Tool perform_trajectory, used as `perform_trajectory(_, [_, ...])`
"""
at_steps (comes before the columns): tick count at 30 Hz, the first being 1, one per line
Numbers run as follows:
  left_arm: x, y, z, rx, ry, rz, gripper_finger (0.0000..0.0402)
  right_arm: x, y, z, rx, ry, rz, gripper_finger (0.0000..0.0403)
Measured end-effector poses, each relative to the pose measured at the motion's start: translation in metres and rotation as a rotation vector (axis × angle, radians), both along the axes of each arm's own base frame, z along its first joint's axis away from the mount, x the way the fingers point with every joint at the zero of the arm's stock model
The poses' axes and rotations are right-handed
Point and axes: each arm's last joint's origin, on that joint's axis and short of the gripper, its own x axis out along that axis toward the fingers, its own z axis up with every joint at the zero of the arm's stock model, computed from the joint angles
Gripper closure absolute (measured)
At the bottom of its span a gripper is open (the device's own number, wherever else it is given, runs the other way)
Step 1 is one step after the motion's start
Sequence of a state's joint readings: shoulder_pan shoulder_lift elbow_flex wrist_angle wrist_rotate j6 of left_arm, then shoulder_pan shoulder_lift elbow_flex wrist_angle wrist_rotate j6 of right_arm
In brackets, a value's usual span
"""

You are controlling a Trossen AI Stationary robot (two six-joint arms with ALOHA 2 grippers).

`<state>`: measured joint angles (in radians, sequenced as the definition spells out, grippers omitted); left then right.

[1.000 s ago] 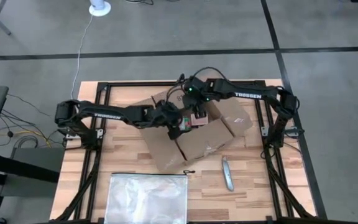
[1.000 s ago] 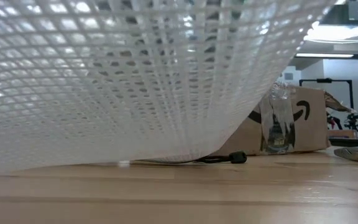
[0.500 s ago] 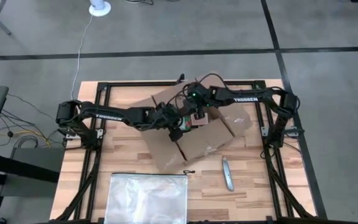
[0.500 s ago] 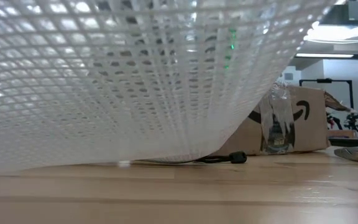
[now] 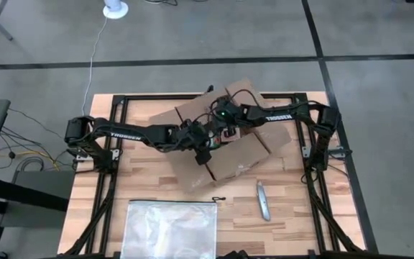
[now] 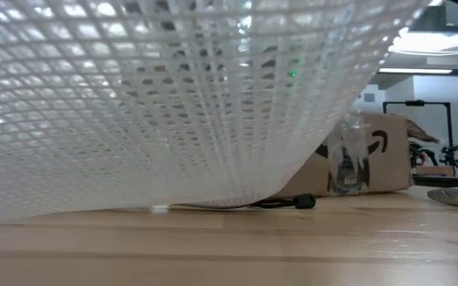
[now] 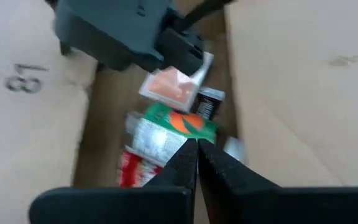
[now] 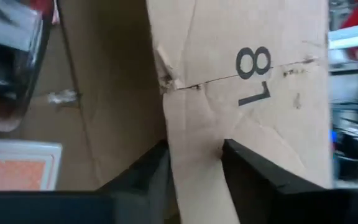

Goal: Unpack boxes
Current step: Open the box using the cutter

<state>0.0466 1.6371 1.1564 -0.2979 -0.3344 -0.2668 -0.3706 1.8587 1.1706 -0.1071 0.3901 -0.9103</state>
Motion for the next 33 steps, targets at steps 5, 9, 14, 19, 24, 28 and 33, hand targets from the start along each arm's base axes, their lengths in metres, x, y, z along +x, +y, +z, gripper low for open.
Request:
perform_trajectory(5, [0.001, -0.009, 0.0, 0.0, 0.011, -0.06, 0.0402, 0.002, 0.004, 0.036, -0.024, -0.034, 0.009, 0.0392])
perform_trajectory(9, [-0.002, -0.013, -0.003, 0.004, 0.05, -0.079, 0.0402, 0.0, 0.016, 0.075, -0.022, -0.049, 0.021, 0.0401])
perform_trajectory(14, [-0.004, -0.013, -0.009, 0.016, 0.08, -0.126, 0.0402, -0.002, 0.022, 0.109, 0.087, -0.075, -0.026, 0.0402])
perform_trajectory(19, [-0.007, -0.026, -0.018, -0.046, 0.115, -0.303, 0.0402, -0.009, 0.006, 0.126, 0.217, -0.15, -0.097, 0.0402])
perform_trajectory(24, [-0.012, -0.044, -0.026, -0.05, 0.149, -0.354, 0.0402, -0.022, -0.016, 0.129, 0.38, -0.209, -0.173, 0.0403])
perform_trajectory(28, [-0.014, -0.051, -0.028, -0.063, 0.153, -0.334, 0.0401, -0.031, -0.033, 0.129, 0.53, -0.291, -0.235, 0.0403])
perform_trajectory(33, [-0.014, -0.051, -0.028, -0.059, 0.155, -0.337, 0.0401, -0.034, -0.051, 0.135, 0.599, -0.435, -0.255, 0.0403])
